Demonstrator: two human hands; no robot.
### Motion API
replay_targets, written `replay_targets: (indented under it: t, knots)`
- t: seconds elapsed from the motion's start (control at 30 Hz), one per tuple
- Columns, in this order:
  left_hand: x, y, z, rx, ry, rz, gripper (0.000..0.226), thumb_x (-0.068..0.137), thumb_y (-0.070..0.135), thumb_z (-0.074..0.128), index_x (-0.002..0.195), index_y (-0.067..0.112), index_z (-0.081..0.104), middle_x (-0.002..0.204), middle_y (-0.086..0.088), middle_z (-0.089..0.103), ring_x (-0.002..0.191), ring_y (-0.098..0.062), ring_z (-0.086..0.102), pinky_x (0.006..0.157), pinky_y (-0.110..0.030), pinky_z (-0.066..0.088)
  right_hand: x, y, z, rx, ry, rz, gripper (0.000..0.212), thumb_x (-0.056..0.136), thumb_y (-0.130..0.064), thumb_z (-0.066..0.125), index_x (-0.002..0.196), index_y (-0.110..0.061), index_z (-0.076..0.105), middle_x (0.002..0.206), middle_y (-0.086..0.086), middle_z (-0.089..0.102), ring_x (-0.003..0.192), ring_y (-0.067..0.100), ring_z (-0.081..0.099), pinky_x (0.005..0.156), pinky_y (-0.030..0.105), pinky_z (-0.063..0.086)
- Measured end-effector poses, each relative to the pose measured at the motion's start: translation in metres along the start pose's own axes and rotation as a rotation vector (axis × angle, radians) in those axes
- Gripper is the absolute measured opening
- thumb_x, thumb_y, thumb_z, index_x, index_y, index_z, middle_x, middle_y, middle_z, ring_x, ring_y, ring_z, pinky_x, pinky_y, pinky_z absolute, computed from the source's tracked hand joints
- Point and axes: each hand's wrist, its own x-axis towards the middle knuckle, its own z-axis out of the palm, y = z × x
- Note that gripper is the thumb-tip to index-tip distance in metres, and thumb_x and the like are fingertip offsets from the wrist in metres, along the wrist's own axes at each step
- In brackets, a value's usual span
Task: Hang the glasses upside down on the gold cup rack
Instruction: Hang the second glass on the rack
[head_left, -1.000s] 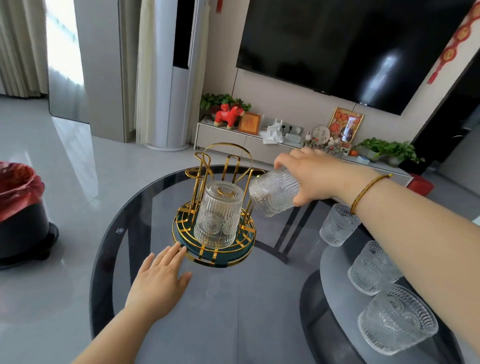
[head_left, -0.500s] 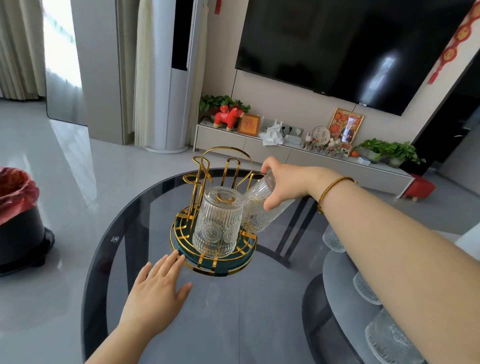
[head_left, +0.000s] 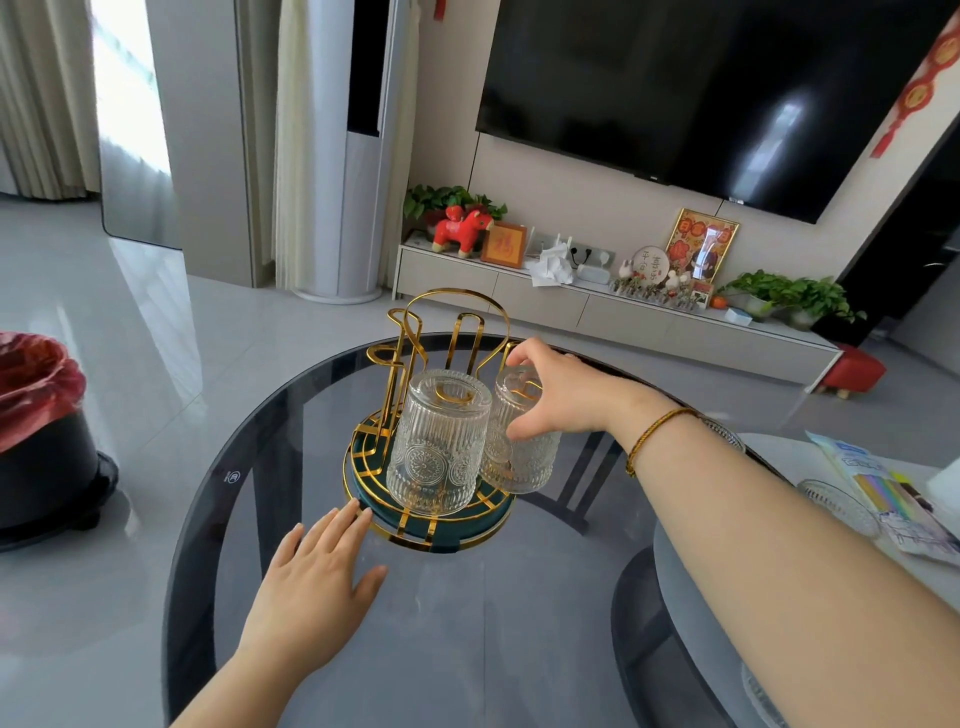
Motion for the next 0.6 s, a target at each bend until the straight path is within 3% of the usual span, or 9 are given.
replay_targets:
  t: [0.1, 0.3, 0.43, 0.6]
  knots:
    - [0.0005, 0.0014, -0.0016, 0.0, -0.009, -0.003, 0.061, 0.091, 0.053, 0.024, 0.142, 0.03, 0.002, 0.156, 0.008, 0.003, 0.143, -0.012, 0.003, 0.118, -0.035, -0.002, 0.0006, -0.0008, 0.0041, 0.031, 0.0, -0.01, 0.074, 0.066, -0.028, 0.073, 0.126, -0.024, 0.03, 0.111, 0.003, 0.038, 0.104, 0.021, 0.036, 0.09, 0.038, 0.04]
    - [0.0006, 0.0018, -0.0026, -0.001, -0.023, -0.007, 0.061, 0.091, 0.052, 0.025, 0.142, 0.03, 0.001, 0.156, 0.007, 0.003, 0.143, -0.013, 0.002, 0.118, -0.036, -0.002, 0.001, 0.0012, 0.0085, 0.088, -0.007, -0.003, 0.074, 0.067, -0.026, 0.072, 0.126, -0.026, 0.028, 0.128, 0.011, 0.037, 0.107, 0.021, 0.036, 0.086, 0.033, 0.038]
    - [0.0007, 0.0016, -0.0017, 0.0, -0.018, -0.009, 0.061, 0.091, 0.052, 0.025, 0.142, 0.03, 0.001, 0.156, 0.007, 0.002, 0.143, -0.012, 0.003, 0.118, -0.035, -0.002, 0.0008, 0.0037, 0.0104, 0.083, 0.007, -0.013, 0.073, 0.068, -0.027, 0.071, 0.127, -0.027, 0.027, 0.13, 0.011, 0.038, 0.115, 0.025, 0.035, 0.094, 0.039, 0.038]
    - [0.0001, 0.0015, -0.0018, -0.006, -0.021, -0.008, 0.06, 0.091, 0.052, 0.025, 0.142, 0.03, 0.002, 0.156, 0.006, 0.003, 0.143, -0.013, 0.004, 0.118, -0.036, -0.001, -0.0013, 0.0023, 0.0098, 0.007, 0.029, -0.034, 0.078, 0.069, -0.032, 0.07, 0.132, -0.029, 0.025, 0.141, 0.006, 0.032, 0.128, 0.027, 0.024, 0.102, 0.041, 0.024]
